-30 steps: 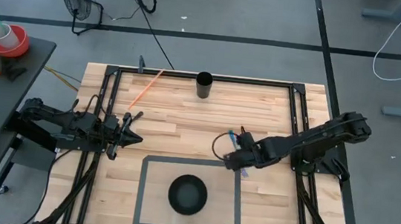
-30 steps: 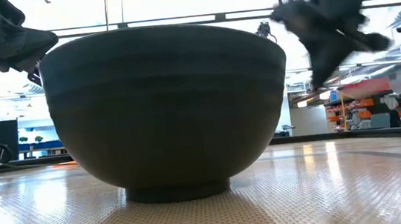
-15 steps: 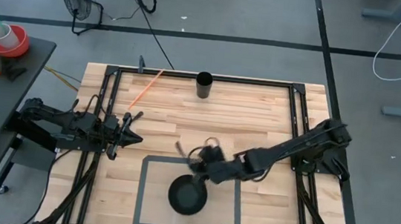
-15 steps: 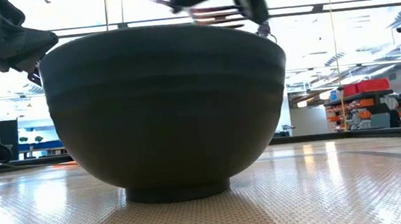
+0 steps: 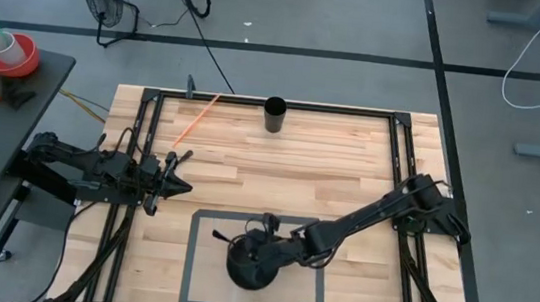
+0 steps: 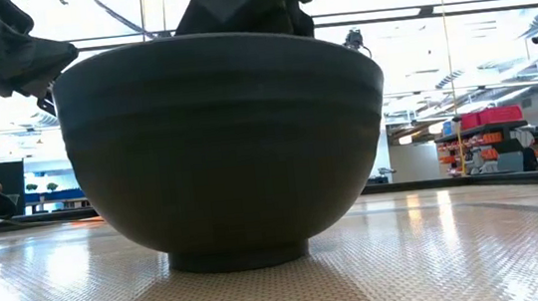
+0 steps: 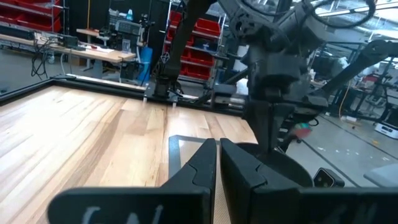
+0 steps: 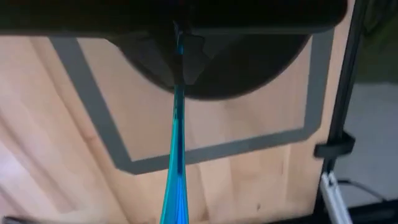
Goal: Pick & Place Utensil
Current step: Put the fork into the black bowl on the transparent mat
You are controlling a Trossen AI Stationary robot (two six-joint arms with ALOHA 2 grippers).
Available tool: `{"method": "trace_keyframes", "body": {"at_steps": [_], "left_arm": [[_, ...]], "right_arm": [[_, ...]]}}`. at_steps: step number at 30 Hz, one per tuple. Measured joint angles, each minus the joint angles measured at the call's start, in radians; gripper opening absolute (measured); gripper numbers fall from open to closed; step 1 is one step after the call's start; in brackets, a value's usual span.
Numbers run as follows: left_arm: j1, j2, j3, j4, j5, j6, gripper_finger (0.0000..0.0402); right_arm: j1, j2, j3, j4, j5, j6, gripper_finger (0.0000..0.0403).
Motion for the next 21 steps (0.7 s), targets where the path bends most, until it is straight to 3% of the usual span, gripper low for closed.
{"method": "trace_keyframes", "body": {"at_steps": [10, 21], "left_arm": [[0.000, 0.000, 0.000, -0.001, 0.000, 0.000, 0.0025], [0.000, 0.000, 0.000, 0.003, -0.003, 0.000, 0.0025]], "right_arm": [[0.006, 0.044, -0.002, 0.075, -0.047, -0.106, 0.0013], [0.037, 0.051, -0.001, 0.067, -0.042, -0.046, 0.0013]]}}
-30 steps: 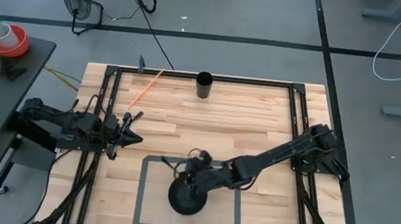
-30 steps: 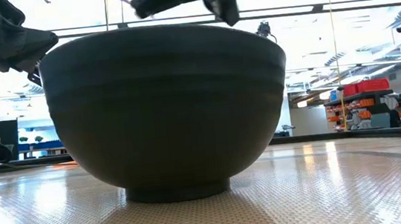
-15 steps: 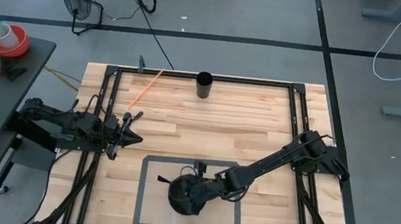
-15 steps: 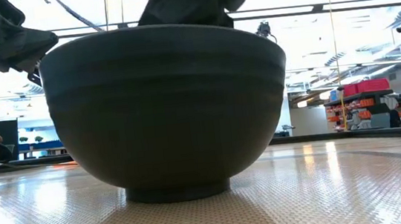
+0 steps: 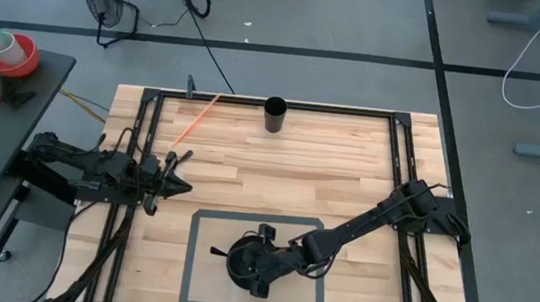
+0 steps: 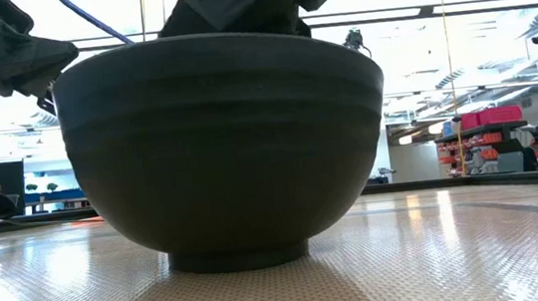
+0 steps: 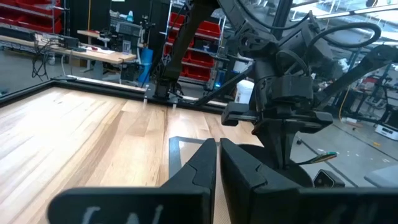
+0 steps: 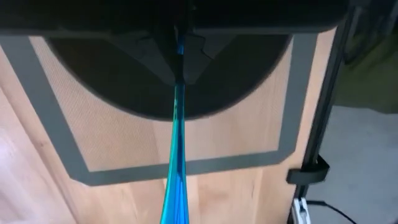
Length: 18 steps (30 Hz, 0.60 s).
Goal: Pick & Place Utensil
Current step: Put the fork into the black bowl on the transparent mat
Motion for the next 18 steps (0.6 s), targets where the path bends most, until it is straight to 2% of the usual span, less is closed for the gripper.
{"method": "trace_keyframes", "body": {"at_steps": [7, 18], "left_arm": [[0.000, 0.000, 0.000, -0.003, 0.000, 0.000, 0.0025], [0.000, 0.000, 0.000, -0.004, 0.000, 0.000, 0.0025]], "right_arm": [[0.001, 0.016, -0.026, 0.075, -0.009, -0.028, 0.0013], [-0.012, 0.018, -0.031, 0.063, -0.018, -0.057, 0.0013]]}}
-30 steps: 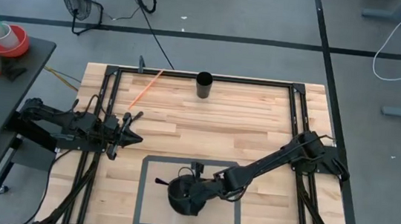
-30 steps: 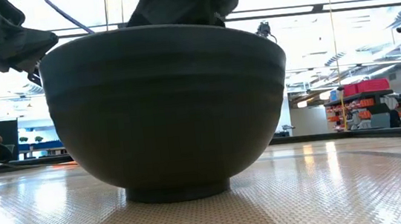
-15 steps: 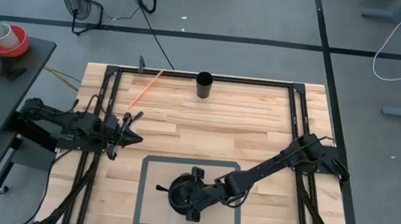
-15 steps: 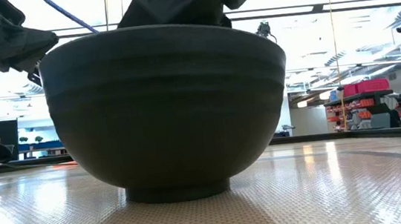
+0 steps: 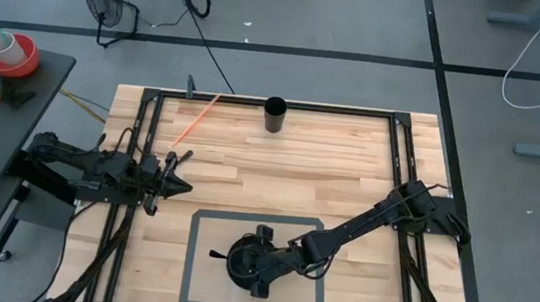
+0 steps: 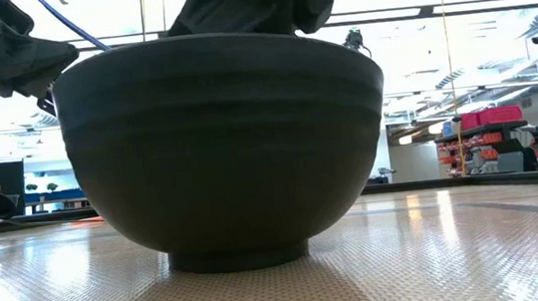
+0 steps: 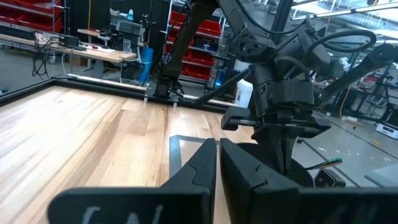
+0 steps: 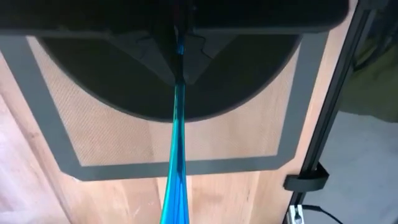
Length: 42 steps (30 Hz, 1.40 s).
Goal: Pick & Place Utensil
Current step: Put the fork into the black bowl on the transparent mat
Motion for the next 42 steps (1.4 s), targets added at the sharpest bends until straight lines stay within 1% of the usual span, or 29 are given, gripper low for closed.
{"method": "trace_keyframes", "body": {"at_steps": [8, 10, 13, 20, 23, 25, 28, 30, 36, 42], "left_arm": [[0.000, 0.000, 0.000, 0.001, 0.000, 0.000, 0.0026], [0.000, 0.000, 0.000, 0.001, 0.000, 0.000, 0.0025], [0.000, 0.000, 0.000, 0.001, 0.000, 0.000, 0.0025], [0.000, 0.000, 0.000, 0.001, 0.000, 0.000, 0.0025], [0.000, 0.000, 0.000, 0.000, 0.000, 0.000, 0.0025], [0.000, 0.000, 0.000, 0.000, 0.000, 0.000, 0.0025], [0.000, 0.000, 0.000, -0.001, 0.000, 0.000, 0.0025], [0.000, 0.000, 0.000, 0.000, 0.000, 0.000, 0.0025], [0.000, 0.000, 0.000, -0.001, 0.000, 0.000, 0.0025], [0.000, 0.000, 0.000, 0.000, 0.000, 0.000, 0.0025]], "right_arm": [[-0.037, 0.000, 0.026, -0.040, -0.116, 0.045, 0.0010], [-0.041, 0.000, 0.038, -0.096, -0.117, 0.045, 0.0010], [-0.039, 0.000, 0.091, -0.171, -0.115, 0.021, 0.0009], [-0.040, 0.003, 0.159, -0.257, -0.114, -0.020, 0.0008], [-0.044, 0.043, 0.194, -0.286, -0.134, -0.023, 0.0008], [-0.045, 0.087, 0.244, -0.301, -0.149, -0.043, 0.0008], [-0.044, 0.123, 0.327, -0.390, -0.149, -0.076, 0.0008], [-0.044, 0.133, 0.352, -0.441, -0.149, -0.080, 0.0008], [-0.045, 0.133, 0.357, -0.472, -0.139, -0.078, 0.0009], [-0.045, 0.143, 0.329, -0.460, -0.140, -0.076, 0.0010]]}}
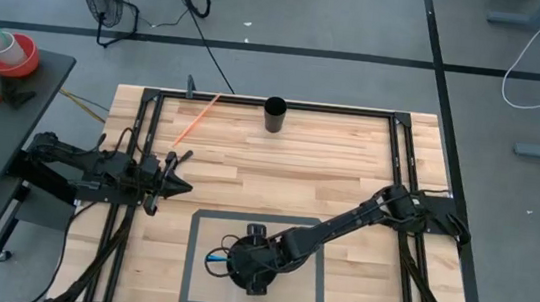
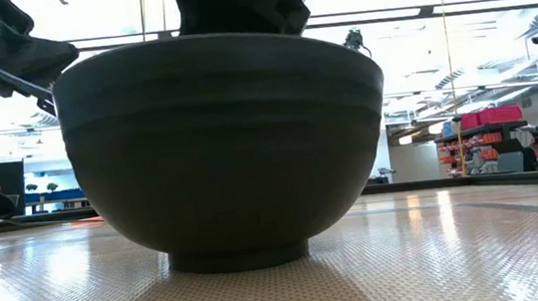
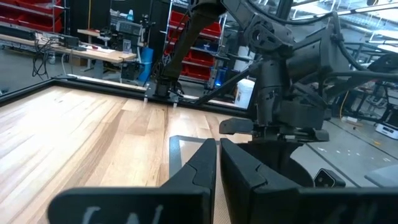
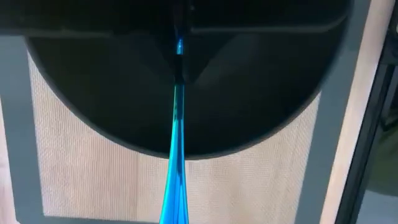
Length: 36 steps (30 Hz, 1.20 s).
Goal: Pick & Place Utensil
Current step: Put the fork into the black bowl on the transparent mat
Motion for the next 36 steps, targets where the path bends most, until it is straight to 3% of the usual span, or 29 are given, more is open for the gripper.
{"method": "trace_keyframes", "body": {"at_steps": [8, 20, 36], "left_arm": [[0.000, 0.000, 0.000, 0.000, 0.000, 0.000, 0.0025], [0.000, 0.000, 0.000, 0.000, 0.000, 0.000, 0.0025], [0.000, 0.000, 0.000, 0.000, 0.000, 0.000, 0.0025]], "right_arm": [[0.000, -0.001, -0.006, 0.001, -0.007, -0.007, 0.0018], [0.000, -0.001, -0.006, -0.003, -0.002, -0.009, 0.0064], [0.000, -0.001, -0.006, -0.018, -0.030, -0.006, 0.0070]]}}
